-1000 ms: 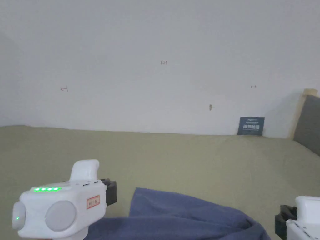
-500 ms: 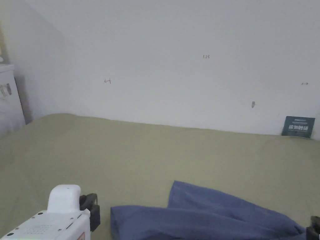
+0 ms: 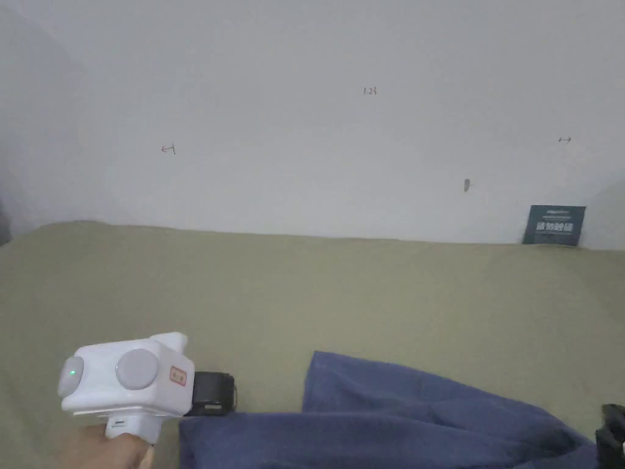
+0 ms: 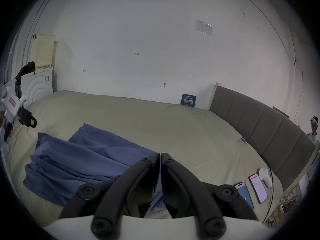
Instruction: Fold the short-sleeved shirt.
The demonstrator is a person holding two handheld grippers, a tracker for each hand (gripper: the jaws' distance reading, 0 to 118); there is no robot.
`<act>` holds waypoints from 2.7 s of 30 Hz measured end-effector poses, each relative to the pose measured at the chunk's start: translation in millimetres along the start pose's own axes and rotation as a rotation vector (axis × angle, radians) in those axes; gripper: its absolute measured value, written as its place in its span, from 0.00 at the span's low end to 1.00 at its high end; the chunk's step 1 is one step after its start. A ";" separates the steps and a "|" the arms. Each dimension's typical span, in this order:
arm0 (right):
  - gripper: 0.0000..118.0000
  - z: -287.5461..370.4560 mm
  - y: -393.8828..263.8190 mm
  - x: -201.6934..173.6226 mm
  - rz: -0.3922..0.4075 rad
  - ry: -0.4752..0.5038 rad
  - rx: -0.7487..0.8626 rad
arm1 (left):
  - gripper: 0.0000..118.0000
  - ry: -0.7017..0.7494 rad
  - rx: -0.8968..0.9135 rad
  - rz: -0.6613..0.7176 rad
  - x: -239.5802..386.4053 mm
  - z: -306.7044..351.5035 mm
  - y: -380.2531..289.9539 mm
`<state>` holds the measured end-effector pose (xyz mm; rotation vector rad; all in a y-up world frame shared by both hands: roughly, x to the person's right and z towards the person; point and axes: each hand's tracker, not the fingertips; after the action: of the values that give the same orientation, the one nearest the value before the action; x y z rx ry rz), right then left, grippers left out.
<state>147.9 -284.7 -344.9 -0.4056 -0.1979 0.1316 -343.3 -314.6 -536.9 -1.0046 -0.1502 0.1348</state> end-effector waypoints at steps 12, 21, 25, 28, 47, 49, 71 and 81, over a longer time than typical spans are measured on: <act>0.07 -17.1 -14.4 27.5 0.014 -0.048 -0.074 | 0.01 0.075 -0.132 0.083 -7.9 -70.4 -3.0; 0.70 -76.8 -26.8 50.0 -0.162 0.177 -0.372 | 0.01 0.014 -0.125 0.068 2.2 -54.1 -12.1; 0.83 -96.7 -32.3 50.3 -0.162 0.185 -0.374 | 0.01 0.006 -0.121 0.071 -1.7 -52.3 -11.5; 0.83 -110.2 -37.0 52.1 -0.223 0.216 -0.426 | 0.01 0.005 -0.123 0.069 -3.0 -52.8 -10.1; 0.10 -87.0 9.2 45.2 -0.231 0.282 -0.264 | 0.01 -0.102 0.214 0.085 -4.3 23.0 20.8; 0.10 -82.8 20.5 42.4 -0.230 0.293 -0.229 | 0.01 -0.106 0.268 0.079 -3.0 40.1 28.8; 0.10 -69.8 203.3 33.3 -0.203 0.313 0.065 | 0.01 -0.094 0.685 0.099 -18.4 197.8 126.0; 0.10 -84.5 272.1 34.7 -0.202 0.279 0.154 | 0.01 -0.065 0.784 0.094 -14.4 227.6 172.1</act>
<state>176.2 -63.1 -525.1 -0.2451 0.0466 -0.1085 -407.5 -37.4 -563.5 -0.2253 -0.0956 0.2855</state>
